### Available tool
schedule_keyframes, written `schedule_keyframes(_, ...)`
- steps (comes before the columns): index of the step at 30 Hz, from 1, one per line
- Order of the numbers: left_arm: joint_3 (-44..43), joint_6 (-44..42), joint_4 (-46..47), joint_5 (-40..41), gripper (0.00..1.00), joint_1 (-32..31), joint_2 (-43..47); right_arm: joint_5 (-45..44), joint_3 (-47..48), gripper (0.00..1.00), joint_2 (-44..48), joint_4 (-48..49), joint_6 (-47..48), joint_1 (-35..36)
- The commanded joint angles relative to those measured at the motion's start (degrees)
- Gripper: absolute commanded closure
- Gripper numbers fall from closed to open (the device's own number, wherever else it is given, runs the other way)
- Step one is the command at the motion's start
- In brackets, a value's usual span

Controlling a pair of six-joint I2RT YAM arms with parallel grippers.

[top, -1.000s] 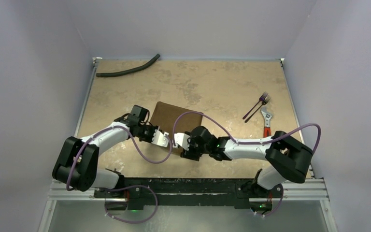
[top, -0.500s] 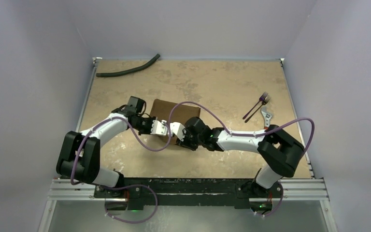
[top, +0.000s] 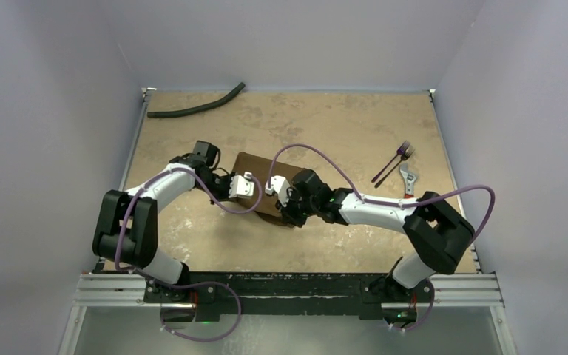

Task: Fold the napkin into a case and place the utensils inside
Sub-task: Rotate the 2/3-rectangle-folded napkin at the center of the board.

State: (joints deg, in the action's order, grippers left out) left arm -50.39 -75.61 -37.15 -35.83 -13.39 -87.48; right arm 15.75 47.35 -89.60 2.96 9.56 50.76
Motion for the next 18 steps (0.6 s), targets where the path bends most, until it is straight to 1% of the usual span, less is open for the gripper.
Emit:
schedule_keyframes(1, -3.89, 2.54, -1.83, -4.15, 1.0, 0.84, -1.92, 6.04, -0.24, 0.95, 2.74, 2.35, -4.92, -1.29)
schedule_keyframes(6, -7.53, 3.79, -4.42, -5.13, 1.0, 0.9, -5.86, 11.62, 0.65, 0.96, 2.21, 3.42, -6.9, -4.96)
schedule_keyframes(10, -10.83, 2.92, -7.47, -5.47, 1.0, 0.9, -8.52, 14.78, 1.47, 0.97, 0.93, 2.79, -7.69, -8.21)
schedule_keyframes(11, -11.39, 2.94, -7.82, -5.47, 0.93, 0.91, -8.74, 15.31, 1.62, 0.98, 0.58, 2.78, -7.89, -8.76)
schedule_keyframes(12, -11.7, 2.93, -7.93, -5.47, 0.81, 0.91, -8.81, 15.5, 1.85, 0.99, 0.26, 2.82, -8.24, -9.06)
schedule_keyframes(13, -11.86, 2.88, -7.8, -5.66, 0.74, 0.91, -8.58, 15.83, 2.05, 0.99, -0.03, 2.89, -8.75, -9.5)
schedule_keyframes(14, -11.82, 2.58, -7.61, -5.89, 0.69, 0.91, -8.3, 16.3, 2.25, 0.99, -0.45, 2.9, -8.85, -9.69)
schedule_keyframes(15, -11.61, 2.19, -7.14, -6.03, 0.66, 0.86, -7.83, 16.41, 2.38, 1.0, -0.83, 2.92, -8.93, -9.84)
schedule_keyframes(18, -9.99, 0.97, -4.92, -6.52, 0.63, 0.63, -6.18, 17.18, 2.73, 1.0, -1.63, 3.02, -9.04, -10.36)
